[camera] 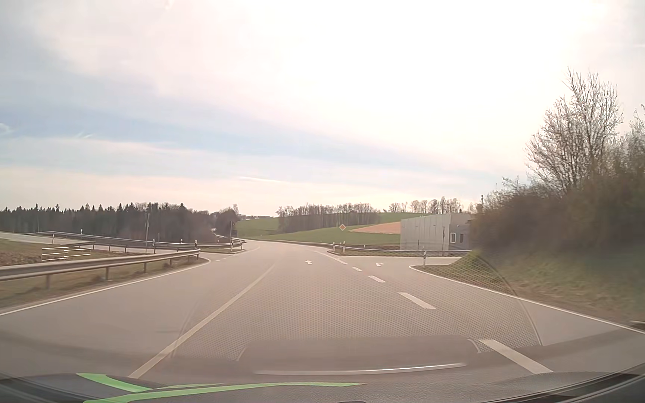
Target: Follow the waypoints while adhering to traffic rules and regulations
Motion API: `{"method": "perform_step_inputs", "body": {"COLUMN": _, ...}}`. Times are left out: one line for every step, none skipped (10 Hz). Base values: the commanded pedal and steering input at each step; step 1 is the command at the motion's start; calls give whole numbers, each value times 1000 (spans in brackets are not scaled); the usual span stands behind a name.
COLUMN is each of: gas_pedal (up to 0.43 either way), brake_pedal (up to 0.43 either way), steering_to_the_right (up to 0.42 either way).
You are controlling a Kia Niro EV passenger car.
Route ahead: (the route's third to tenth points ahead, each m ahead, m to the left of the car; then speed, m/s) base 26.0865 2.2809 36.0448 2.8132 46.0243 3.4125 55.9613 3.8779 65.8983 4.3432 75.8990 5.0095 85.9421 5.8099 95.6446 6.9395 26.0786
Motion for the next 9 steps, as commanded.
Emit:
{"method": "perform_step_inputs", "body": {"gas_pedal": 169, "brake_pedal": 0, "steering_to_the_right": -7}}
{"method": "perform_step_inputs", "body": {"gas_pedal": 169, "brake_pedal": 0, "steering_to_the_right": -8}}
{"method": "perform_step_inputs", "body": {"gas_pedal": 169, "brake_pedal": 0, "steering_to_the_right": -8}}
{"method": "perform_step_inputs", "body": {"gas_pedal": 169, "brake_pedal": 0, "steering_to_the_right": -9}}
{"method": "perform_step_inputs", "body": {"gas_pedal": 169, "brake_pedal": 0, "steering_to_the_right": -10}}
{"method": "perform_step_inputs", "body": {"gas_pedal": 169, "brake_pedal": 0, "steering_to_the_right": -10}}
{"method": "perform_step_inputs", "body": {"gas_pedal": 169, "brake_pedal": 0, "steering_to_the_right": -10}}
{"method": "perform_step_inputs", "body": {"gas_pedal": 169, "brake_pedal": 0, "steering_to_the_right": -10}}
{"method": "perform_step_inputs", "body": {"gas_pedal": 169, "brake_pedal": 0, "steering_to_the_right": -10}}
